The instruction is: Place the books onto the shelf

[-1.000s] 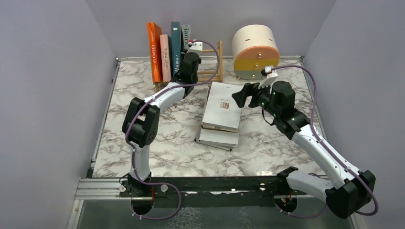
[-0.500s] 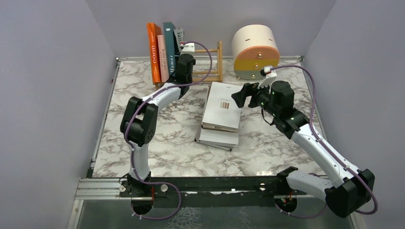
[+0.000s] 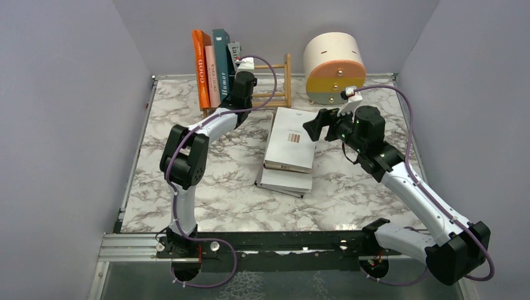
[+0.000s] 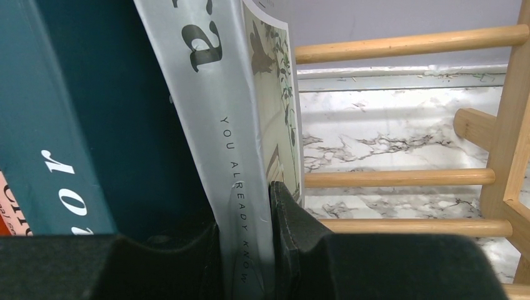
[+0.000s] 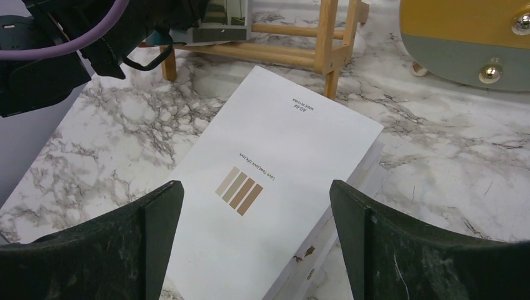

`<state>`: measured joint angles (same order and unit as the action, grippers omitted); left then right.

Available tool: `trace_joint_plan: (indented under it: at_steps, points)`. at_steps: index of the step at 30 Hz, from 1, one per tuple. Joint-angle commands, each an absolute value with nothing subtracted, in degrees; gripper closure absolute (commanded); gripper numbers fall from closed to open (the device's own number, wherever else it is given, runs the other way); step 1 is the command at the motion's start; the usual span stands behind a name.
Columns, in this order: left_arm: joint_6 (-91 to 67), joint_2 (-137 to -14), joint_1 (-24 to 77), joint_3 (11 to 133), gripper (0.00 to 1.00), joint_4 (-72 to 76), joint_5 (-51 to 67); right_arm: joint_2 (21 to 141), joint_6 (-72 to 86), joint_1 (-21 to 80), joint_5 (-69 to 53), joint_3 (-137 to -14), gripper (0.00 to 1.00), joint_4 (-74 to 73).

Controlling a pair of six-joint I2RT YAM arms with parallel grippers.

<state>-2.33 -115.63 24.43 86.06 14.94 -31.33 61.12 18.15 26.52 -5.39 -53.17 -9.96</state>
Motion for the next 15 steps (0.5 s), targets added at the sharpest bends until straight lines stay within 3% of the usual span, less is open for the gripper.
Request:
trace_joint_plan:
  at_steps: [1,15]
  points:
    - [-3.68,-116.51,23.53,88.22,1.00,14.26,-33.37,60.98,17.63,26.72,-4.58,-52.67,0.14,-10.99]
    - [-4.91,-118.48,23.53,88.44,1.00,16.11,-35.24,61.17,17.40,26.72,-4.42,-52.75,0.14,-11.07]
